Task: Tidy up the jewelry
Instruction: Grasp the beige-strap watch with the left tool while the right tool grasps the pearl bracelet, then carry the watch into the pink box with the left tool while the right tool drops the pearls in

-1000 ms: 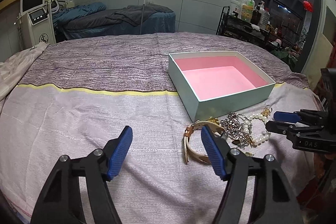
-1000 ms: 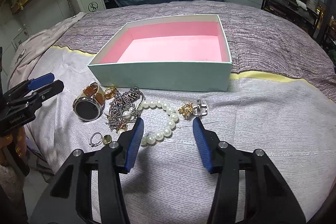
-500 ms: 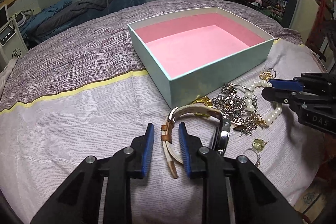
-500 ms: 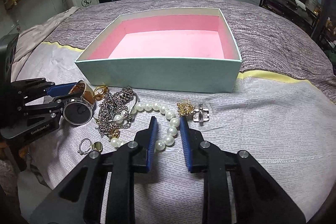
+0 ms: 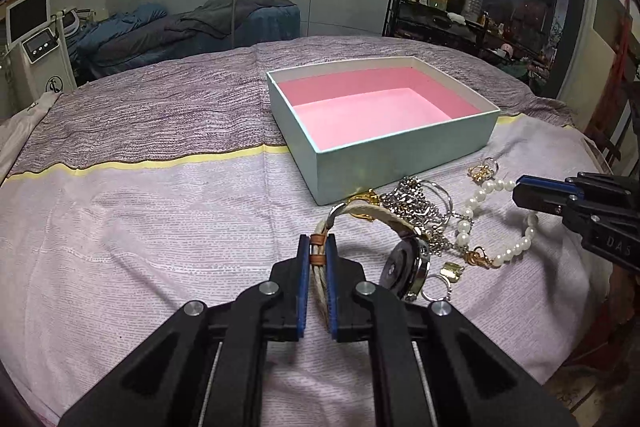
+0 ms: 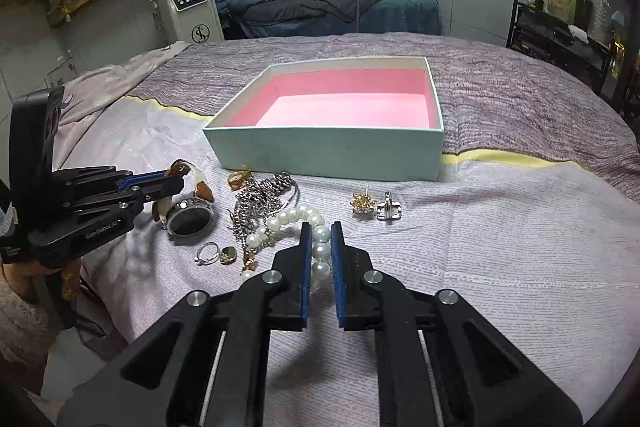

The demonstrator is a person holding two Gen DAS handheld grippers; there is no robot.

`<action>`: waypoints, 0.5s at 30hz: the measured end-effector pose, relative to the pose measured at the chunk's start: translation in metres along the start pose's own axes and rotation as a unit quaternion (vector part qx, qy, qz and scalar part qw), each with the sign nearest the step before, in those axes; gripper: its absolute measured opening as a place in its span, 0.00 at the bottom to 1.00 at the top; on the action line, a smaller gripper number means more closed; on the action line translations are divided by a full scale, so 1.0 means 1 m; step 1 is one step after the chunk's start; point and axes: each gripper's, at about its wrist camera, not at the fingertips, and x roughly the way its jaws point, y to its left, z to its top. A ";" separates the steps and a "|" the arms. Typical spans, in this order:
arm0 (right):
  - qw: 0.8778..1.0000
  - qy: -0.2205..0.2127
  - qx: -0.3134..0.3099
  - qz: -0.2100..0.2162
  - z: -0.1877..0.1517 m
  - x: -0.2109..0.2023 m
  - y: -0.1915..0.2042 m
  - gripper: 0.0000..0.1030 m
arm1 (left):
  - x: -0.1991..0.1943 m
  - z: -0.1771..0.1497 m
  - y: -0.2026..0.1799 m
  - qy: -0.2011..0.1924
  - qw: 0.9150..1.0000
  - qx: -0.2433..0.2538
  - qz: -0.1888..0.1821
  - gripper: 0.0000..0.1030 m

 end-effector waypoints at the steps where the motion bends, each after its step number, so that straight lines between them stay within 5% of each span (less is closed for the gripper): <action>1: 1.000 -0.008 -0.005 0.005 0.002 -0.007 0.002 0.09 | -0.005 0.001 -0.002 -0.004 1.000 0.002 0.000 0.07; 15: 0.994 -0.101 -0.048 -0.007 0.050 -0.060 0.014 0.09 | -0.038 0.044 -0.021 -0.078 0.996 0.045 -0.005 0.07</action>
